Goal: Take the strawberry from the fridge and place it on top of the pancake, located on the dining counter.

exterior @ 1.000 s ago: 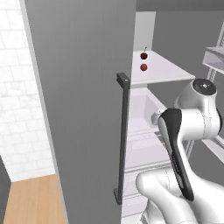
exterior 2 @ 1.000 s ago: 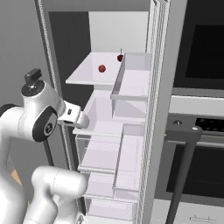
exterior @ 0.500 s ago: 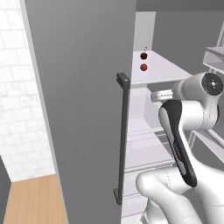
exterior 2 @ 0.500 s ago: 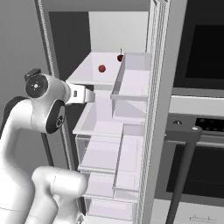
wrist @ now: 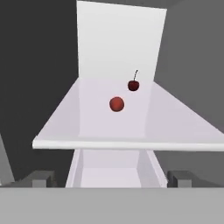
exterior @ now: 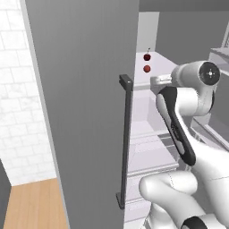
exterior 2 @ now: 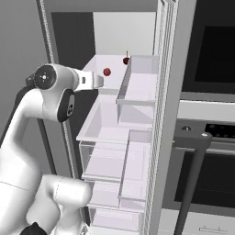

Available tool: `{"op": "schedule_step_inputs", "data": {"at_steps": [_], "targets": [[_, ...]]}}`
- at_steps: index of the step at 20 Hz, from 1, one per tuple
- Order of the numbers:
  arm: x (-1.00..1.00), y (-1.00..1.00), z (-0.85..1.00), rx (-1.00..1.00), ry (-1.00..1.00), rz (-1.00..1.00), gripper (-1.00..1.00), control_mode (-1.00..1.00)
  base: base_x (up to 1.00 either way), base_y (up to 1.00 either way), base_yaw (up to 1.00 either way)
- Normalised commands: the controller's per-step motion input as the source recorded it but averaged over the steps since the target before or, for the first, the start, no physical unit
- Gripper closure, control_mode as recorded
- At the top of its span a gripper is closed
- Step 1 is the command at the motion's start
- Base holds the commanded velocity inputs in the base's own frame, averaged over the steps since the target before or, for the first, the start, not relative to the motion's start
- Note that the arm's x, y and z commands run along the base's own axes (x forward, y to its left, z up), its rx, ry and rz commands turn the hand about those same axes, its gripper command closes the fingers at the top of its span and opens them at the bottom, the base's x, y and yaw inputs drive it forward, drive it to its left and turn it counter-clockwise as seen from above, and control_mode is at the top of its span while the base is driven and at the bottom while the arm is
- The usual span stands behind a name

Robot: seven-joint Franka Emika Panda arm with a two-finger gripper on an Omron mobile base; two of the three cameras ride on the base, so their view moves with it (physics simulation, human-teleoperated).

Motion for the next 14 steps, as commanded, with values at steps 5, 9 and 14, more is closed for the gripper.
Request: {"op": "schedule_step_inputs", "data": {"at_steps": [5, 9, 14], "targets": [[0.50, -0.17, 0.34, 0.00, -0.04, 0.00, -1.00, -1.00, 0.00, 0.00, 0.00], [0.71, -0.30, 0.06, 0.04, 0.14, 0.03, -1.00, -1.00, 0.00, 0.00, 0.00], [0.30, -0.01, -0.03, 0.01, 0.11, 0.01, -1.00, -1.00, 0.00, 0.00, 0.00]]}}
